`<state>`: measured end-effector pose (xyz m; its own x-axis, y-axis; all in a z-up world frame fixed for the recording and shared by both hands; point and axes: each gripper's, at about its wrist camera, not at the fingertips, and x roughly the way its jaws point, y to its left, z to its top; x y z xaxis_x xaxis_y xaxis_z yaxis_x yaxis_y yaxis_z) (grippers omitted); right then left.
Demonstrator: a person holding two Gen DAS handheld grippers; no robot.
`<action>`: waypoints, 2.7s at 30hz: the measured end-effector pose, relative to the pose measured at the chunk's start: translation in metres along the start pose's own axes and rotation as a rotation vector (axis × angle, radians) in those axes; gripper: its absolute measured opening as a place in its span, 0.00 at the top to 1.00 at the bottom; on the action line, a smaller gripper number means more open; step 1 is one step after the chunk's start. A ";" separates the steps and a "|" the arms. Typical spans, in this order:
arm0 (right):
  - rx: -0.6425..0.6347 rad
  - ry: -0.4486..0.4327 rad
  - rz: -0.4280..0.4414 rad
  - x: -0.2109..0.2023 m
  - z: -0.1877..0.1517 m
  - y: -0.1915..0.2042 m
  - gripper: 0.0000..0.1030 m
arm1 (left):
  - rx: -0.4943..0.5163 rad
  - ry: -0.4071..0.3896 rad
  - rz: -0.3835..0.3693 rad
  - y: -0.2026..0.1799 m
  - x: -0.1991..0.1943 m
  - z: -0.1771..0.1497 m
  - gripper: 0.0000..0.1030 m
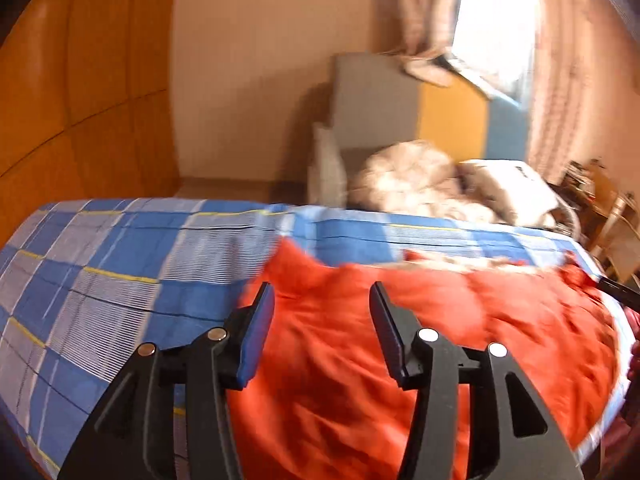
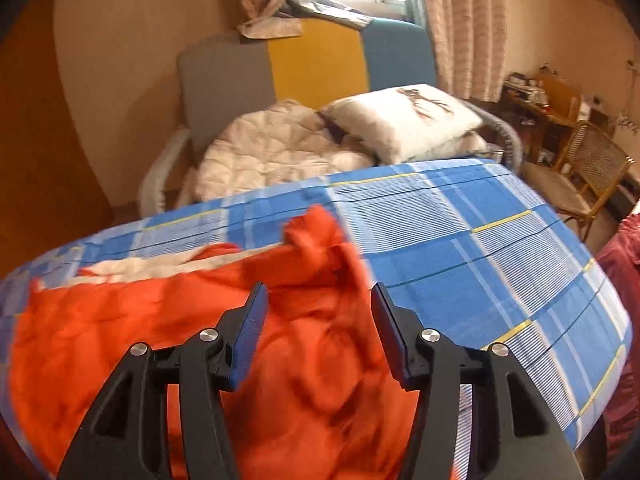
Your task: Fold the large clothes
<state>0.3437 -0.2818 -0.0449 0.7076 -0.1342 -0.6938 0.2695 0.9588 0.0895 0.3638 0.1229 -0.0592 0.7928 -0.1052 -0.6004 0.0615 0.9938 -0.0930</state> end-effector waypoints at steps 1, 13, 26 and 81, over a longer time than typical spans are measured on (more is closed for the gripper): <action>-0.005 -0.007 0.022 -0.007 -0.005 0.008 0.48 | 0.007 0.004 -0.050 -0.012 -0.005 -0.005 0.52; -0.101 0.061 0.041 0.010 -0.056 0.073 0.48 | 0.049 0.138 -0.143 -0.096 0.034 -0.043 0.49; -0.083 0.150 0.004 0.068 -0.065 0.072 0.48 | 0.055 0.173 -0.143 -0.092 0.084 -0.067 0.49; 0.200 0.206 0.218 -0.077 -0.161 -0.006 0.32 | 0.111 0.062 -0.077 0.007 -0.045 -0.110 0.42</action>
<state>0.1827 -0.2367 -0.1071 0.6216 0.1408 -0.7706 0.2634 0.8889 0.3749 0.2614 0.1305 -0.1202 0.7446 -0.1798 -0.6429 0.1898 0.9803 -0.0542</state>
